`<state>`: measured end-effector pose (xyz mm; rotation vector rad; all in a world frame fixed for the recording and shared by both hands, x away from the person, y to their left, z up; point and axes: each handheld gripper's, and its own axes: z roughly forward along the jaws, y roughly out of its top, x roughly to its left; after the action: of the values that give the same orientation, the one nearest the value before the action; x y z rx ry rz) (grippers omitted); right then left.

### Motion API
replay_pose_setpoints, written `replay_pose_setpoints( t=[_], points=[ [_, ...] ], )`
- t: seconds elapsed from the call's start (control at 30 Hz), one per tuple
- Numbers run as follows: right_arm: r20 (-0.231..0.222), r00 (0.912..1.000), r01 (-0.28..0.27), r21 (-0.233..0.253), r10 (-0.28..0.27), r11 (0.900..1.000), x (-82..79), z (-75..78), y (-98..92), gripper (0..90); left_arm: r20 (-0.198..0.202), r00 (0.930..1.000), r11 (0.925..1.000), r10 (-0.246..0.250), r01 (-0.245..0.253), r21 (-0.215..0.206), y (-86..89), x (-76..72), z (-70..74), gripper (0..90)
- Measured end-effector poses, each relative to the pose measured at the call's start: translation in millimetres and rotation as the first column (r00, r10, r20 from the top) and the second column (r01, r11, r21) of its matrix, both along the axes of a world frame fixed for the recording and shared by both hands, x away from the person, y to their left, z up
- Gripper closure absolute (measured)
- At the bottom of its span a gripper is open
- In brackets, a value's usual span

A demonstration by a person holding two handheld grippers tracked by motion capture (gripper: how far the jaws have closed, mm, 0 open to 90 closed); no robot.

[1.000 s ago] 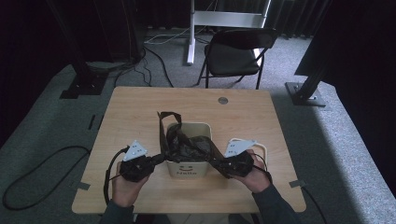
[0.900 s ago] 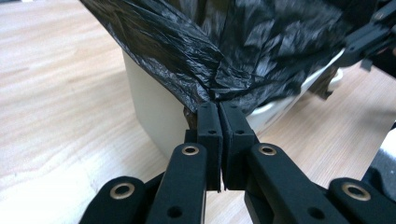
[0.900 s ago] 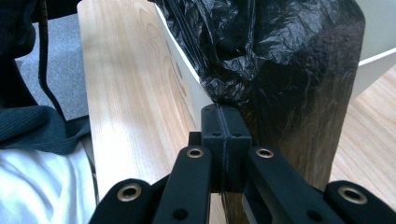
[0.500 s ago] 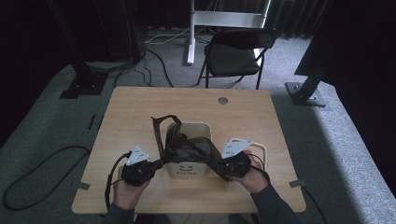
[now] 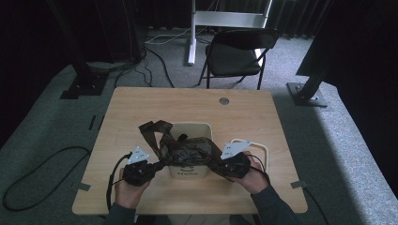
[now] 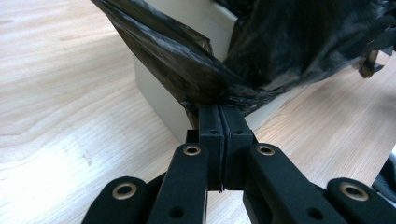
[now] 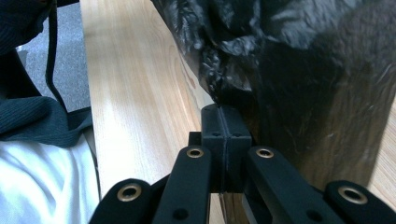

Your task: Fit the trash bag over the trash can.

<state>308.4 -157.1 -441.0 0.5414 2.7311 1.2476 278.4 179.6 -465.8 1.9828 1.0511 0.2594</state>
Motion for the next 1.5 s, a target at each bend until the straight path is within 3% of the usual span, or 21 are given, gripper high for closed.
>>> replay_pose_setpoints(
  t=[0.3,0.33,0.47,0.73,0.9,1.03,1.1,1.3,1.37,1.5],
  points=[
    [0.001,1.0000,0.005,-0.004,-0.005,1.000,0.2,0.9,-1.9,89.9,-0.014,0.9999,0.9997,0.001,-0.001,-0.025,0.9,0.1,-2.6,88.1],
    [0.004,1.0000,0.004,-0.002,-0.004,1.000,-0.5,2.1,-2.4,86.1,-0.011,0.9999,0.9997,0.000,0.000,-0.023,1.4,-0.3,-2.3,87.8],
    [0.024,0.9997,0.005,0.026,-0.005,1.000,-3.9,9.9,-6.8,77.2,-0.004,1.0000,0.9997,0.003,-0.003,-0.023,1.6,-1.1,-1.2,86.8],
    [0.042,0.9987,0.025,0.078,-0.029,0.997,-4.3,18.4,-17.2,73.5,0.000,1.0000,1.0000,0.003,-0.003,-0.010,0.3,-0.7,-0.7,85.3],
    [0.059,0.9966,0.050,0.118,-0.057,0.992,-3.9,23.9,-22.3,70.0,0.004,1.0000,1.0000,0.002,-0.002,-0.003,0.2,0.6,-0.2,85.2],
    [0.089,0.9895,0.101,0.137,-0.114,0.985,-2.5,26.7,-26.5,65.4,0.007,1.0000,1.0000,0.004,-0.004,0.000,0.4,0.8,0.4,85.2],
    [0.079,0.9886,0.115,0.152,-0.128,0.982,-0.2,26.7,-28.1,63.1,0.009,0.9999,1.0000,0.005,-0.005,-0.001,0.5,0.7,0.7,85.1],
    [0.074,0.9897,0.112,0.132,-0.123,0.985,4.3,23.1,-16.8,57.1,0.010,0.9999,1.0000,0.004,-0.004,0.004,-0.4,1.7,1.0,85.2],
    [0.076,0.9879,0.125,0.124,-0.135,0.984,6.9,21.9,-13.9,60.9,0.012,0.9999,0.9999,0.007,-0.007,0.009,-0.2,2.1,0.7,85.2],
    [0.059,0.9885,0.131,0.126,-0.140,0.983,13.5,22.9,-14.1,80.8,0.010,0.9999,0.9999,0.012,-0.012,0.002,1.3,2.7,0.1,85.2]
  ],
)
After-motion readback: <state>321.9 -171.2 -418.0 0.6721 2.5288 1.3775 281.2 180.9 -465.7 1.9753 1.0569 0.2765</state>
